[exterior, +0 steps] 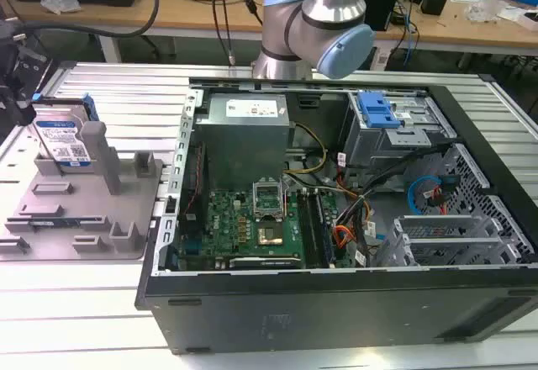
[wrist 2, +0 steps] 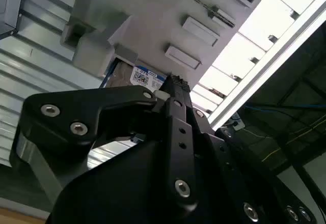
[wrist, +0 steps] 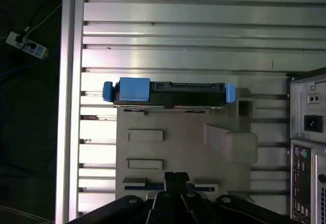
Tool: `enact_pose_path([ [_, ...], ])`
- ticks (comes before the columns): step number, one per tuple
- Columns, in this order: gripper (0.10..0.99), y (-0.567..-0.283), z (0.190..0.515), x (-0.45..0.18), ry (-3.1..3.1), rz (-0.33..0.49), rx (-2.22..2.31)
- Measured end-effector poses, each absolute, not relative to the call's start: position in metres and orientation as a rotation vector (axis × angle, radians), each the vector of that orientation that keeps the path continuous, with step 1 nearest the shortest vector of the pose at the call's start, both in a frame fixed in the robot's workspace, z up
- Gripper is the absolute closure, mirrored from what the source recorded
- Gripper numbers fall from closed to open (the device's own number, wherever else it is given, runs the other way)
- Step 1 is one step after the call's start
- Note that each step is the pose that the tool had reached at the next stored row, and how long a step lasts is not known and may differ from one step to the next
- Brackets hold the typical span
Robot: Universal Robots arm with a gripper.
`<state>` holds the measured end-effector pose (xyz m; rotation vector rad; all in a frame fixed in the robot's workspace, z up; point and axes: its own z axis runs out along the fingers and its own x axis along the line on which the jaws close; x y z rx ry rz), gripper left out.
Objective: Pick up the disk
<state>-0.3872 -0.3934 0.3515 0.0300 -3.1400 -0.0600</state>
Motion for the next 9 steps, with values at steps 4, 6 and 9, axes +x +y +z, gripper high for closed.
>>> enact_pose_path([
  [4,0.98,-0.3934,0.3515,-0.3871,-3.14,-0.06,0.03],
  [6,0.98,-0.3934,0.3515,-0.3872,-3.14,-0.06,0.03],
  [9,0.98,-0.3934,0.3514,-0.3872,-3.135,-0.06,0.155],
])
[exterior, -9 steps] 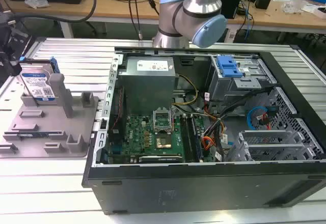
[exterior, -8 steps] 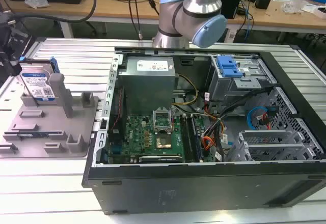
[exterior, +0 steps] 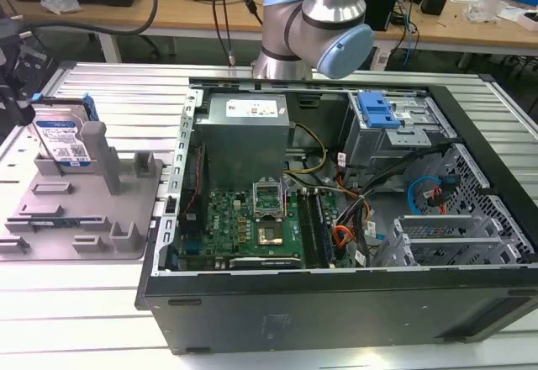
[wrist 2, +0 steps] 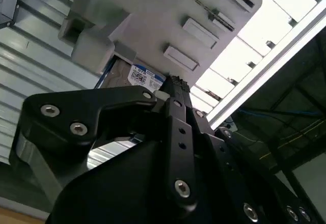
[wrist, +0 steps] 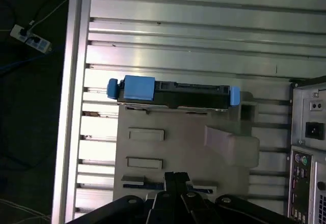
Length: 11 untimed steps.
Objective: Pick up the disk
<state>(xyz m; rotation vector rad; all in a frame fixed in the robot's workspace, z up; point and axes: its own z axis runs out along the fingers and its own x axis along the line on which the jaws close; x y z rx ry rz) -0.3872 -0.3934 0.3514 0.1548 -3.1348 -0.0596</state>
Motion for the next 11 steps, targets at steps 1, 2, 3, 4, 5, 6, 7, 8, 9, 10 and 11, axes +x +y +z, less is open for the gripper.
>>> enact_pose_path([
  [1,0.98,-0.3934,0.3513,-0.3872,-3.129,-0.06,0.229],
  [2,0.98,-0.3934,0.3512,-0.3871,-3.118,-0.059,0.337],
  [3,0.98,-0.3934,0.3512,-0.3872,-3.113,-0.059,0.376],
  [4,0.98,-0.3934,0.3511,-0.3871,-3.109,-0.059,0.409],
  [5,0.98,-0.3934,0.3511,-0.3871,-3.103,-0.059,0.449],
  [6,0.98,-0.3934,0.3511,-0.3871,-3.099,-0.059,0.472],
  [7,0.98,-0.3934,0.351,-0.3871,-3.086,-0.059,0.544],
  [8,0.98,-0.3934,0.3508,-0.3871,-3.075,-0.058,0.601],
  [9,0.98,-0.3934,0.3507,-0.3871,-3.062,-0.058,0.661],
  [10,0.98,-0.3934,0.3506,-0.3871,-3.052,-0.058,0.703],
  [11,0.98,-0.3934,0.3504,-0.3872,-3.038,-0.058,0.76],
])
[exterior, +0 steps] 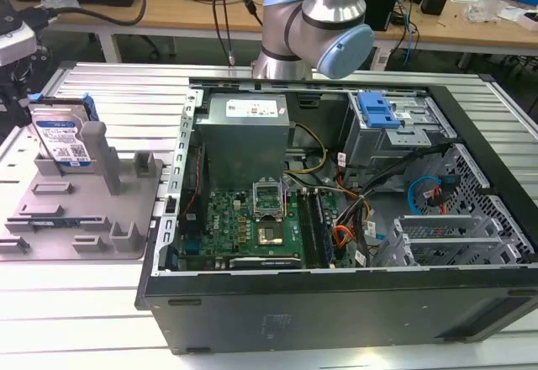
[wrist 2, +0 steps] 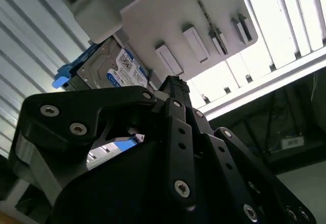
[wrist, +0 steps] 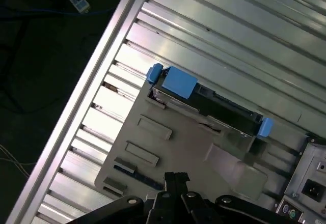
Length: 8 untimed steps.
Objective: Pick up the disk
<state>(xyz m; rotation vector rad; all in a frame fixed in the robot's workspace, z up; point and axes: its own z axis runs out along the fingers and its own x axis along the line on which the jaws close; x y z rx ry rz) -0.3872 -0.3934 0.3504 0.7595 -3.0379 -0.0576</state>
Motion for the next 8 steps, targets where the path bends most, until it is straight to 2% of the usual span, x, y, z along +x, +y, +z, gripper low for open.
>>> enact_pose_path([
  [5,0.973,-0.3934,0.3495,-0.3871,-2.965,-0.056,0.999],
  [8,0.792,-0.3934,0.349,-0.3871,-2.923,-0.055,1.112],
])
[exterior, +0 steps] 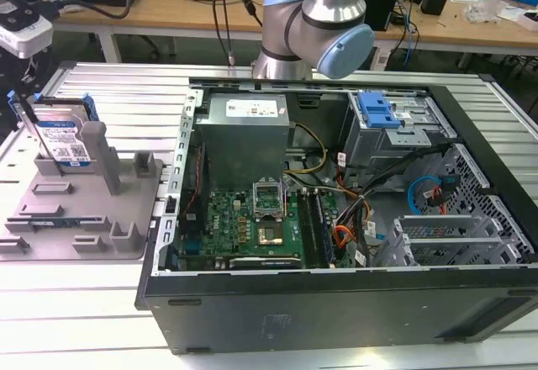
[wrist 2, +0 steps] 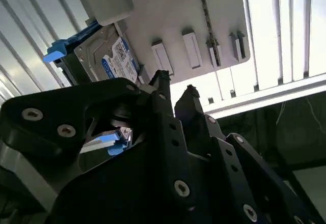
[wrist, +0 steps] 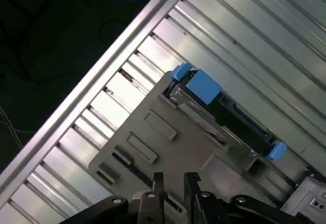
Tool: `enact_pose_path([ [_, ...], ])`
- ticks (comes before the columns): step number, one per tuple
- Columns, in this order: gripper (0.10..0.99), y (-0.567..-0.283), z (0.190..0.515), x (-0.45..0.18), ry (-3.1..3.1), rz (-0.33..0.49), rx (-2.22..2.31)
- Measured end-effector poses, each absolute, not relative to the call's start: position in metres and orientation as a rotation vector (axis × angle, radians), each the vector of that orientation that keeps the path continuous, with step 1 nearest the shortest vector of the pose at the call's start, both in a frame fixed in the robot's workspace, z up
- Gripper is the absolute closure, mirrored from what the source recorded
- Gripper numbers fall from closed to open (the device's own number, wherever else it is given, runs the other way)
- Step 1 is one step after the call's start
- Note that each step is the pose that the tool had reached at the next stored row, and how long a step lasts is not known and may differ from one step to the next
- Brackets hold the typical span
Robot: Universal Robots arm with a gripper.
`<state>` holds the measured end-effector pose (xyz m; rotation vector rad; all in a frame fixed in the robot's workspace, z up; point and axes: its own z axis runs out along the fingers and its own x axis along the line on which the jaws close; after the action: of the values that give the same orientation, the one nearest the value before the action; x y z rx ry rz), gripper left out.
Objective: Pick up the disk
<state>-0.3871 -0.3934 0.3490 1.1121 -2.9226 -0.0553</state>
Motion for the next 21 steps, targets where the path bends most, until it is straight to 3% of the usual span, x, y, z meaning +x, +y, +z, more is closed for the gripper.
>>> enact_pose_path([
  [4,0.545,-0.3934,0.3477,-0.3871,-2.838,-0.052,1.307],
  [21,0.545,-0.3934,0.3454,-0.387,-2.587,0.008,1.773],
])
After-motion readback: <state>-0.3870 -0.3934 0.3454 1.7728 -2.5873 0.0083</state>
